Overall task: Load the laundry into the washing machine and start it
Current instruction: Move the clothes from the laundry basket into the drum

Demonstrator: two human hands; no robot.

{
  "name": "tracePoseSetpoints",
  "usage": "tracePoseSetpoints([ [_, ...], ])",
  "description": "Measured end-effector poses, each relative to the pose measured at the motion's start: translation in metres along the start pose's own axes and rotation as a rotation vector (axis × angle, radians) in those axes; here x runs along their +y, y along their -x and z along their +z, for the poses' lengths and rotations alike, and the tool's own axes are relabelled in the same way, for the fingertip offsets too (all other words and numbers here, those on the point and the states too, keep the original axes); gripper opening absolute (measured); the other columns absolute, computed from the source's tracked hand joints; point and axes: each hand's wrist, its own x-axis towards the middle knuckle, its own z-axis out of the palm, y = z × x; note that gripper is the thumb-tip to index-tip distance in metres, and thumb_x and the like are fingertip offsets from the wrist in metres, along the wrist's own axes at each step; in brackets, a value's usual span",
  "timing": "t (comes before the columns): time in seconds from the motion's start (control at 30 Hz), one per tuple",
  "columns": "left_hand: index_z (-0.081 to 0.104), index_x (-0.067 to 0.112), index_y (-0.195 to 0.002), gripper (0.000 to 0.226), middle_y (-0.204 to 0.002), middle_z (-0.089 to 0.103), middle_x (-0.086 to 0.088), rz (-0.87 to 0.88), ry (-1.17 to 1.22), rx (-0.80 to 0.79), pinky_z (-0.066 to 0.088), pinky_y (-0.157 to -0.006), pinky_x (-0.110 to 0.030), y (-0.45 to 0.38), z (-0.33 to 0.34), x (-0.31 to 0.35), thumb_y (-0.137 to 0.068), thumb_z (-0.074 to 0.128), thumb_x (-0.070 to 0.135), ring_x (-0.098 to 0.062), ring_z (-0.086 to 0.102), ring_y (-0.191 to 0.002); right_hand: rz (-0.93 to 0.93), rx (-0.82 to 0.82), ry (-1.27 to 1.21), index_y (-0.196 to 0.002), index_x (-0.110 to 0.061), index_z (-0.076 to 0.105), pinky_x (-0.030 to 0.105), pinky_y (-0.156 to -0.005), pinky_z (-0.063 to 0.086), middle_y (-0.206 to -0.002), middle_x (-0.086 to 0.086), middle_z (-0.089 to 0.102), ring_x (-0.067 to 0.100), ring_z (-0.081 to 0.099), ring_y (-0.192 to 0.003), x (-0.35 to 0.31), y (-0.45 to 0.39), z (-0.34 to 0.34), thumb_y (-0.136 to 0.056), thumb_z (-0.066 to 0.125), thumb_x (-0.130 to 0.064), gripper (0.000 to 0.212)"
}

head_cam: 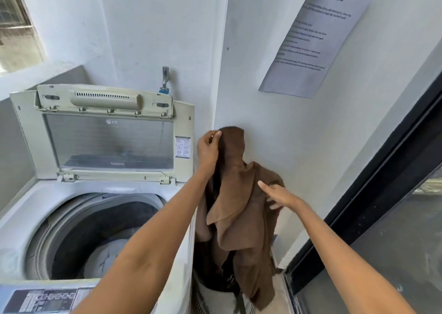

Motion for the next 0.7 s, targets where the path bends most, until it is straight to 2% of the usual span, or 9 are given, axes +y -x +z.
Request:
tracePoseSetpoints([
  [0.1, 0.068, 0.016, -0.086, 0.013, -0.079, 0.066, 0.005, 0.099, 0.062, -0.061, 0.045, -0.073, -0.019, -0.013, 0.012, 0.036, -0.092, 0.058, 0.020, -0.004, 0.057, -0.075, -0.011, -0.114, 0.189, -0.116, -0.006, 0.061, 0.027, -0.067, 0.049, -0.110, 0.011, 0.066, 0.026, 0.061, -0.094, -0.028, 0.009, -0.028, -0.094, 0.024, -0.062, 0.070],
  [0.17, 0.069, 0.015, -0.086, 0.013, -0.081, 0.066, 0.004, 0.167, 0.020, -0.170, 0.046, -0.076, -0.021, -0.018, 0.026, 0.057, -0.092, 0.058, 0.020, -0.004, 0.058, -0.075, -0.192, 0.133, 0.079, -0.106, -0.002, 0.064, 0.032, -0.067, 0.052, -0.101, 0.015, 0.069, 0.030, 0.066, -0.092, -0.056, 0.012, -0.055, -0.093, 0.033, -0.060, 0.067],
  [0.23, 0.069, 0.012, -0.086, 0.014, -0.082, 0.067, 0.004, 0.223, -0.032, -0.307, 0.045, -0.075, -0.021, -0.015, 0.039, 0.070, -0.092, 0.058, 0.019, -0.001, 0.058, -0.074, -0.363, 0.305, -0.087, -0.125, -0.007, 0.052, 0.038, -0.087, 0.052, -0.116, 0.008, 0.063, 0.023, 0.061, -0.108, -0.083, 0.017, -0.081, -0.088, 0.048, -0.058, 0.063],
  [0.33, 0.069, 0.007, -0.088, 0.015, -0.082, 0.067, 0.002, 0.307, -0.105, -0.549, 0.045, -0.074, -0.016, -0.006, 0.053, 0.087, -0.093, 0.057, 0.015, 0.002, 0.059, -0.073, -0.447, 0.091, -0.067, -0.147, -0.020, 0.025, 0.032, -0.103, 0.042, -0.133, -0.006, 0.045, 0.013, 0.046, -0.125, -0.110, 0.029, -0.092, -0.083, 0.064, -0.051, 0.081],
  [0.4, 0.069, 0.005, -0.088, 0.016, -0.081, 0.067, 0.000, 0.334, -0.124, -0.659, 0.046, -0.074, -0.017, -0.006, 0.053, 0.100, -0.093, 0.057, 0.014, -0.002, 0.059, -0.075, -0.479, 0.072, -0.019, -0.135, -0.018, 0.047, 0.023, -0.092, 0.048, -0.125, -0.002, 0.058, 0.013, 0.057, -0.116, -0.117, 0.031, -0.087, -0.083, 0.068, -0.044, 0.062],
  [0.47, 0.068, 0.008, -0.087, 0.014, -0.080, 0.065, 0.000, 0.341, -0.125, -0.671, 0.045, -0.074, -0.019, -0.011, 0.047, 0.109, -0.092, 0.058, 0.016, -0.004, 0.058, -0.075, -0.490, 0.267, -0.094, -0.107, -0.013, 0.066, 0.028, -0.081, 0.054, -0.104, 0.006, 0.069, 0.020, 0.066, -0.099, -0.126, 0.031, -0.077, -0.083, 0.067, -0.044, 0.039],
  [0.53, 0.061, 0.013, -0.091, 0.010, -0.075, 0.059, -0.001, 0.316, -0.102, -0.575, 0.042, -0.070, -0.023, -0.017, 0.038, 0.110, -0.090, 0.061, 0.023, -0.010, 0.054, -0.072, -0.521, 0.499, -0.067, -0.077, -0.016, 0.064, 0.035, -0.071, 0.051, -0.084, 0.007, 0.068, 0.024, 0.066, -0.084, -0.136, 0.029, -0.072, -0.085, 0.064, -0.044, 0.030],
  [0.6, 0.050, 0.014, -0.105, 0.028, -0.076, 0.050, -0.001, 0.218, -0.097, -0.518, 0.041, -0.065, -0.021, -0.020, 0.024, 0.107, -0.087, 0.067, 0.027, -0.011, 0.047, -0.070, -0.538, 0.632, -0.036, -0.060, -0.022, 0.052, 0.032, -0.063, 0.042, -0.073, 0.005, 0.062, 0.024, 0.061, -0.076, -0.147, 0.032, -0.072, -0.088, 0.060, -0.041, 0.034],
  [0.7, 0.042, 0.014, -0.127, 0.057, -0.102, 0.053, 0.003, 0.077, -0.399, -0.794, 0.045, -0.069, -0.006, -0.015, -0.005, 0.084, -0.080, 0.075, 0.019, -0.006, 0.052, -0.087, -0.543, 0.768, -0.205, -0.065, -0.014, 0.058, 0.031, -0.064, 0.041, -0.072, 0.006, 0.061, 0.022, 0.060, -0.074, -0.156, 0.037, -0.084, -0.088, 0.061, -0.037, 0.032],
])
